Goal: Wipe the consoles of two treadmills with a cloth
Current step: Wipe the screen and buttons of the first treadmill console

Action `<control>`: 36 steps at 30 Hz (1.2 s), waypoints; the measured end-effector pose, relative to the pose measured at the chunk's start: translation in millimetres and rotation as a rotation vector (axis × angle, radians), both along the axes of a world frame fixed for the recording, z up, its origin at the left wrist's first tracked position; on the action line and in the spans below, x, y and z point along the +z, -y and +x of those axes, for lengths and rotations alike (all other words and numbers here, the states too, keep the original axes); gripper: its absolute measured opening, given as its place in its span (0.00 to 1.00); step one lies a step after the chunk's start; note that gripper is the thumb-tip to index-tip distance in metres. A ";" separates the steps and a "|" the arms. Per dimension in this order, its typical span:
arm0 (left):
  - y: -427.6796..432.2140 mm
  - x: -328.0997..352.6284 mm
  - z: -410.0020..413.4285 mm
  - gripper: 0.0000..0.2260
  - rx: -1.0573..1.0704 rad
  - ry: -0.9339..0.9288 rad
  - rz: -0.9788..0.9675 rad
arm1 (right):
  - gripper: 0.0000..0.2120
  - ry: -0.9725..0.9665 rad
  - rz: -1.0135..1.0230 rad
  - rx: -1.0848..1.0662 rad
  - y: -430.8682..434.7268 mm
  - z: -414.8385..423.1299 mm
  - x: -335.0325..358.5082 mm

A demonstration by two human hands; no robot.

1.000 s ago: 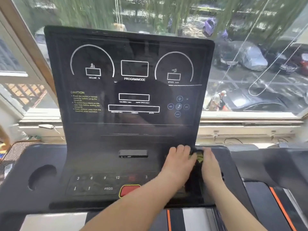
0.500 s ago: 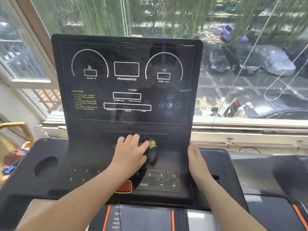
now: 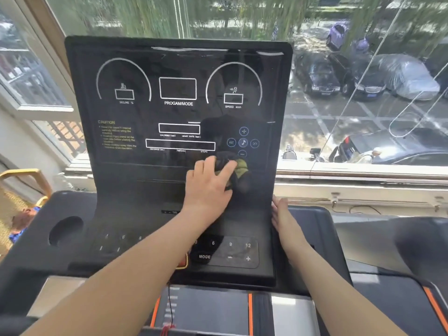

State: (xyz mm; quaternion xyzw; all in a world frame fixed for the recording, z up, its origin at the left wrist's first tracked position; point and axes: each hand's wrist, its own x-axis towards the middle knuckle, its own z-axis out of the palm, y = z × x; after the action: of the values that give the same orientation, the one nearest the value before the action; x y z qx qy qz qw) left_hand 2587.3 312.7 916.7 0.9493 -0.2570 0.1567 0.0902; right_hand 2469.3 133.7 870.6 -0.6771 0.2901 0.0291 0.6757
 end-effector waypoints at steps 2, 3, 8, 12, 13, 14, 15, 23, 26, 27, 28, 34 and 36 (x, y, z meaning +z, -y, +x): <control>9.9 -6.5 -8.9 0.30 0.032 -0.071 -0.034 | 0.24 -0.035 0.000 -0.018 1.4 0.1 2.8; 18.6 -11.4 -15.8 0.29 0.019 -0.086 -0.035 | 0.24 -0.053 -0.009 -0.014 1.3 0.3 6.0; 57.8 -41.1 -61.3 0.30 -0.252 -0.198 0.136 | 0.36 -0.152 -0.046 -0.114 6.3 -2.8 14.3; 42.8 -52.1 -90.5 0.27 -0.182 -0.354 0.077 | 0.31 -0.111 -0.087 -0.080 7.7 1.1 13.1; 34.6 -51.6 -96.5 0.27 -0.188 -0.394 0.092 | 0.27 -0.113 -0.079 -0.074 6.0 1.3 11.2; 24.6 -51.3 -104.4 0.27 -0.199 -0.436 0.098 | 0.26 -0.103 -0.051 -0.071 3.1 0.0 10.8; 13.2 -51.6 -113.6 0.27 -0.232 -0.453 0.106 | 0.25 -0.098 -0.035 -0.068 1.3 0.6 8.5; -16.4 -58.3 -72.0 0.29 -0.159 -0.227 0.223 | 0.21 -0.035 -0.268 -0.083 -30.0 -16.4 15.8; -12.0 -61.2 -61.0 0.33 -0.091 -0.236 0.229 | 0.19 0.019 -0.333 -0.214 -49.1 -36.0 19.3; -11.9 -61.2 -65.7 0.32 -0.099 -0.267 0.207 | 0.19 0.018 -0.363 -0.248 -54.9 -43.3 19.2; -11.9 -59.4 -74.1 0.30 -0.119 -0.314 0.194 | 0.18 0.006 -0.391 -0.274 -60.7 -50.7 18.7; -39.8 -38.5 -134.3 0.22 -0.379 -0.567 0.276 | 0.13 0.026 -0.448 -0.466 -104.5 -78.6 11.3; -63.4 -35.9 -148.2 0.20 -0.440 -0.625 0.303 | 0.12 0.037 -0.440 -0.509 -120.1 -84.3 13.6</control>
State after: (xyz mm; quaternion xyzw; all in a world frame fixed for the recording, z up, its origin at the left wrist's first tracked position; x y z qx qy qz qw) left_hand 2439.2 376.1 880.8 0.8762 -0.4344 -0.2017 0.0542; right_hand 2384.9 253.9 884.2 -0.7131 0.4370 -0.2161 0.5039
